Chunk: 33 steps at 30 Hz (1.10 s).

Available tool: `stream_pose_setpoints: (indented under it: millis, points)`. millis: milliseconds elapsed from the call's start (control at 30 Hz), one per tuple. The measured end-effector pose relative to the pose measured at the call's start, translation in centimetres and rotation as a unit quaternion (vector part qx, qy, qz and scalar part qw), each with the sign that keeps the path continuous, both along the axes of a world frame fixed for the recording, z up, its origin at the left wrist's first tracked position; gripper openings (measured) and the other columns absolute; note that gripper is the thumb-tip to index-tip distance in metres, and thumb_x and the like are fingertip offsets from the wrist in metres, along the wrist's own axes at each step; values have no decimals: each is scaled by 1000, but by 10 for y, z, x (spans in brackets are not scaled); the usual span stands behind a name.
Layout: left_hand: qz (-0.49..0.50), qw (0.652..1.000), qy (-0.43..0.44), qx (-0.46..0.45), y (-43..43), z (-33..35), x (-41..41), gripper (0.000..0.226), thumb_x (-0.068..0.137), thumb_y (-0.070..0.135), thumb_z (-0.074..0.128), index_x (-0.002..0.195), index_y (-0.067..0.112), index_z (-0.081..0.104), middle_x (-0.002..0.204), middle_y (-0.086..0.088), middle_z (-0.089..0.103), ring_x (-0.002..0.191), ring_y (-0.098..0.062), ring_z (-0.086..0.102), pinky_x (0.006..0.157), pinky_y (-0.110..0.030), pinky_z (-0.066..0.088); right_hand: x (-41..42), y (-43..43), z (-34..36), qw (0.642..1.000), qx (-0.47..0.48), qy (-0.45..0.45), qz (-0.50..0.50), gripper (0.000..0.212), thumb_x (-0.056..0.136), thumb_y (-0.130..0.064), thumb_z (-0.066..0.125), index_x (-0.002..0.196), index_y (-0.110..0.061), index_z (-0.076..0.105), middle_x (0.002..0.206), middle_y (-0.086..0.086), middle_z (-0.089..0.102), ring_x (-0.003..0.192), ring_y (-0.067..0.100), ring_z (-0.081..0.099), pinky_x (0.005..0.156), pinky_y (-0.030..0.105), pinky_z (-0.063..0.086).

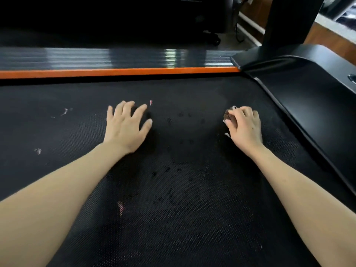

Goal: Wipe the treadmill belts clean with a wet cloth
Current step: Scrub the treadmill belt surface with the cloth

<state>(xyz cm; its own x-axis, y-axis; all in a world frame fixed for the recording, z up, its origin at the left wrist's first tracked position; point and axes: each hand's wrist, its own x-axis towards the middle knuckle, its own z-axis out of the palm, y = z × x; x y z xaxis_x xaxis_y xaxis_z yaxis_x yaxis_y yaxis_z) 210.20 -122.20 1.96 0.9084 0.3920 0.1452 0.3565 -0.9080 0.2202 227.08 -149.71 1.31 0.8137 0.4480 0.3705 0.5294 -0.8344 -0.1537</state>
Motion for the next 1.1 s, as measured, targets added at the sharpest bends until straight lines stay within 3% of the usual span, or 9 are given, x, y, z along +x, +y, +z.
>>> stream_pose_setpoints:
  millis: [300,433,533,600,733,800,900,1000,1100]
  points:
    - [20,999,25,25,5,-14,16,56,94,52,27,144,26,35,151,-10,30,143,-28,16,115,-51,7,-4,26,0,1000,-2,2,9,38,86,-34,54,112,-7,62,113,20,55,98,42,51,88,49,42]
    - [12,1000,14,21,6,-14,16,55,95,52,27,143,27,36,151,-10,30,143,-27,16,116,-51,7,-68,53,-5,975,42,-3,220,35,84,-35,51,105,-10,64,103,14,58,86,36,54,77,45,47]
    - [10,1000,3,19,8,-16,15,53,96,49,27,143,28,37,151,-10,31,143,-27,16,116,-50,7,-64,38,1,941,1,20,339,38,86,-37,50,107,-9,65,108,13,58,91,30,51,82,40,42]
    - [12,1000,-3,21,9,-17,16,51,97,47,28,142,27,39,150,-11,33,142,-28,18,116,-50,7,-19,29,2,958,-27,0,285,41,86,-41,48,106,-11,66,107,14,60,93,31,54,84,39,40]
    - [15,1000,-5,21,7,-19,17,50,97,45,31,141,25,41,148,-12,35,142,-29,20,115,-51,10,59,35,8,999,-25,19,-44,35,92,-36,54,118,-14,56,122,15,52,106,37,47,89,44,40]
    - [15,1000,-7,26,8,-19,17,49,96,44,32,140,25,42,148,-12,36,141,-29,21,115,-52,11,54,54,9,996,-39,18,-79,33,92,-32,56,119,-14,55,123,15,51,107,37,46,90,44,40]
    - [15,1000,-1,27,8,-18,17,49,96,44,31,142,27,40,149,-11,35,142,-28,20,115,-51,11,-1,80,4,997,4,-4,76,30,86,-31,56,110,-14,62,109,14,58,95,38,52,83,44,43]
    - [13,1000,6,28,8,-18,16,51,97,45,26,143,27,38,150,-10,33,142,-28,19,115,-52,10,-63,75,-6,961,25,10,275,36,85,-37,50,106,-11,64,105,11,58,89,33,53,78,41,44]
    - [10,1000,-6,27,10,-18,15,64,90,52,14,140,25,43,147,-12,38,141,-30,23,114,-53,12,-38,66,-2,954,-19,2,298,40,85,-42,47,106,-12,64,106,11,59,89,33,54,79,42,45]
